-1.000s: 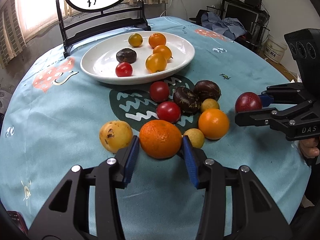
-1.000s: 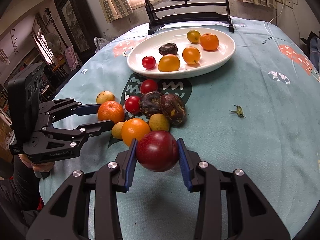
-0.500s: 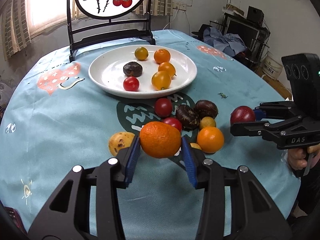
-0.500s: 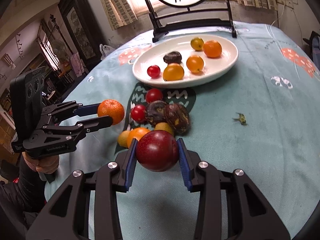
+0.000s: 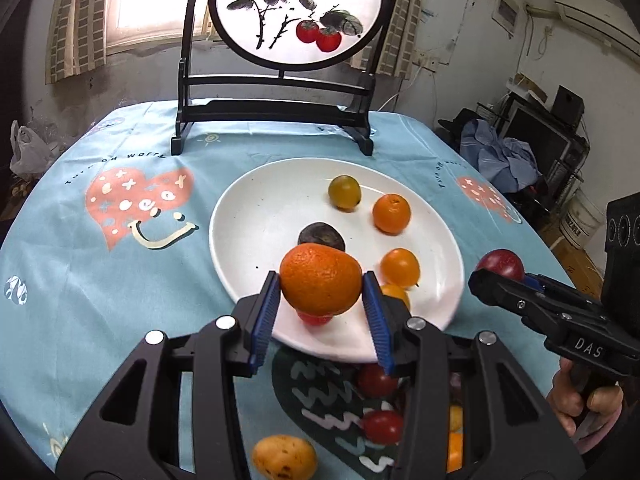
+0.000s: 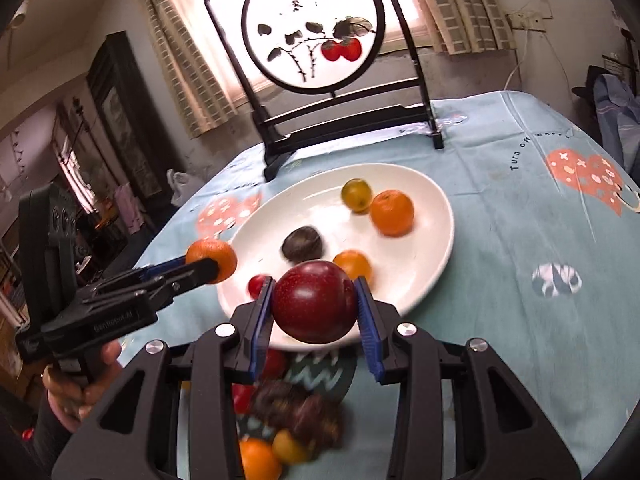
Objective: Organize fruits
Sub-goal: 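Carry the mandarin and plum onto the white plate and open both tools, then grasp a dark passion fruit with the right tool while the left tool grasps a spotted yellow fruit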
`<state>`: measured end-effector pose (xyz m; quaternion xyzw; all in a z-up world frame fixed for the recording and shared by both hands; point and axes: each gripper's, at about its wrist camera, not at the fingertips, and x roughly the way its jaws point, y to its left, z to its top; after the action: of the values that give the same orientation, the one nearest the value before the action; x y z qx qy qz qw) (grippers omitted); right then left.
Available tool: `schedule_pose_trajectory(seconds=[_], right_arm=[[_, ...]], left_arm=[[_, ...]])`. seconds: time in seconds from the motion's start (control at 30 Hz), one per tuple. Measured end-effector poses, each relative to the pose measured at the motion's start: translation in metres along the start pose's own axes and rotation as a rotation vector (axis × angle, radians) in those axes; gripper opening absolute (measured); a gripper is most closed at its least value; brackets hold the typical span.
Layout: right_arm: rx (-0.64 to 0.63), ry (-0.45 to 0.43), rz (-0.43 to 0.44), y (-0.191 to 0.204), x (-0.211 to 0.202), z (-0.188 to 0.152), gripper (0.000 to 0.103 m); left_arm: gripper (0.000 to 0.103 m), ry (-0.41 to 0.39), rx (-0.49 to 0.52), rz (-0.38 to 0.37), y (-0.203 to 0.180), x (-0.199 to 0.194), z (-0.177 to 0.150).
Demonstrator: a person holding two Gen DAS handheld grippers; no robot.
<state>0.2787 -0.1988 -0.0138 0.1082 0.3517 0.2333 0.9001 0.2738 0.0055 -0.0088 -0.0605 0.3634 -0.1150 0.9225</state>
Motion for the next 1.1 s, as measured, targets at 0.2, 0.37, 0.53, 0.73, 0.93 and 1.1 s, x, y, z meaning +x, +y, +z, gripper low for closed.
schedule_pose_trajectory(seconds=[0.2,0.37,0.53,0.73,0.93,1.1], right_arm=[[0.017,0.042,-0.019,-0.014,0.028,0.007,0.041],[-0.002,0.012,0.04,-0.001,0.002,0.003,0.07],[-0.019,0.056,0.057,0.009,-0.011,-0.012,0.07],[0.021,0.205,0.11,0.015,-0.01,-0.034,0.07],[-0.033,0.246,0.047,0.024,-0.013,-0.052,0.07],[-0.012,0.252,0.068,0.016,-0.017,-0.051,0.07]], left_arm=[[0.044,0.041,-0.039,0.034,0.014,0.025,0.009],[0.09,-0.061,-0.053,0.066,0.018,-0.009,0.003],[0.097,-0.115,-0.073,0.081,0.023,-0.045,-0.009],[0.098,-0.088,-0.127,0.087,0.034,-0.061,-0.031],[0.098,-0.053,-0.138,0.109,0.037,-0.064,-0.043],[0.098,-0.045,-0.146,0.092,0.038,-0.068,-0.044]])
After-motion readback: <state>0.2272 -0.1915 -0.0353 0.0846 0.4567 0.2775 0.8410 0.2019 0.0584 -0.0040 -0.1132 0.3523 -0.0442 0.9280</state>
